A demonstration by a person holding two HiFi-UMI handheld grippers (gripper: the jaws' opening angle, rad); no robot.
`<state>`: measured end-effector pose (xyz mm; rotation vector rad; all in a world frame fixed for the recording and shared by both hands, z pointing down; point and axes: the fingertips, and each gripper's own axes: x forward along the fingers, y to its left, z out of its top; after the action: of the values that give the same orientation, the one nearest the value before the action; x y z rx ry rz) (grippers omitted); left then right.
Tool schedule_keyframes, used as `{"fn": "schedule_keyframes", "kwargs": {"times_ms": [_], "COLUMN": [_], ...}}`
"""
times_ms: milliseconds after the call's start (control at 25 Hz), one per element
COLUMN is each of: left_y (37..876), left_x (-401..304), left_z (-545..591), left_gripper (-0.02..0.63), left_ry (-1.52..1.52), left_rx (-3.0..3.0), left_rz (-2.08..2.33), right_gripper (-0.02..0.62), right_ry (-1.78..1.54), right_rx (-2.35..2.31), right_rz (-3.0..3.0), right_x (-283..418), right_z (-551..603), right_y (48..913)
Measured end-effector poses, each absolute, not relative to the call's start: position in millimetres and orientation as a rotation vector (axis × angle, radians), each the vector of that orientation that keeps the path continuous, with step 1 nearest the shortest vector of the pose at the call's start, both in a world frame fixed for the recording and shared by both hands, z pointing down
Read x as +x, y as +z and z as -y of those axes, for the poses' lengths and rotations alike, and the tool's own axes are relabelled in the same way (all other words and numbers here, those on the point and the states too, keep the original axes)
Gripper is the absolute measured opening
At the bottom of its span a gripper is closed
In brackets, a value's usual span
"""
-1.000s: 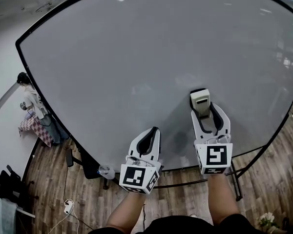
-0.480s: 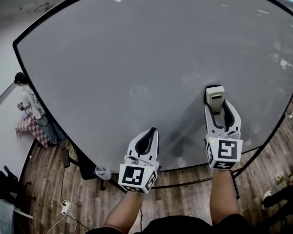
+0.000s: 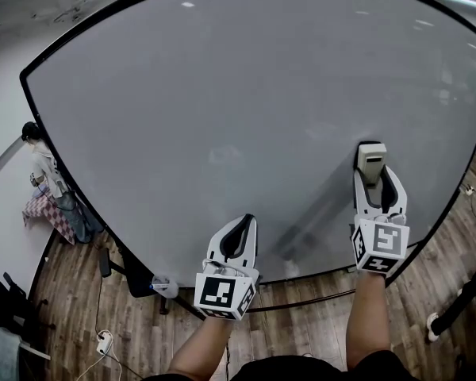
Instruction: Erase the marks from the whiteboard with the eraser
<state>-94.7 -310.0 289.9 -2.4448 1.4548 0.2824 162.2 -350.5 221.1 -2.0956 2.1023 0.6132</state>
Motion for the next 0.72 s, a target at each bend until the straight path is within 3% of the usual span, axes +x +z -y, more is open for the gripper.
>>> {"fn": "schedule_keyframes", "kwargs": {"times_ms": [360, 720], "left_y": [290, 297], "left_x": [-95, -101], "left_z": [306, 308], "left_gripper": [0.026, 0.026], "left_ry": [0.273, 0.262], "left_rx": [-2.438, -2.447], "left_rz": [-1.446, -1.459], "right_gripper": [0.247, 0.247], "right_ry": [0.678, 0.719], "right_rx": [-2.012, -1.894], "right_rz": [-2.125, -2.274], "right_x": [170, 124], "right_z": [314, 277], "right_y": [202, 235]}}
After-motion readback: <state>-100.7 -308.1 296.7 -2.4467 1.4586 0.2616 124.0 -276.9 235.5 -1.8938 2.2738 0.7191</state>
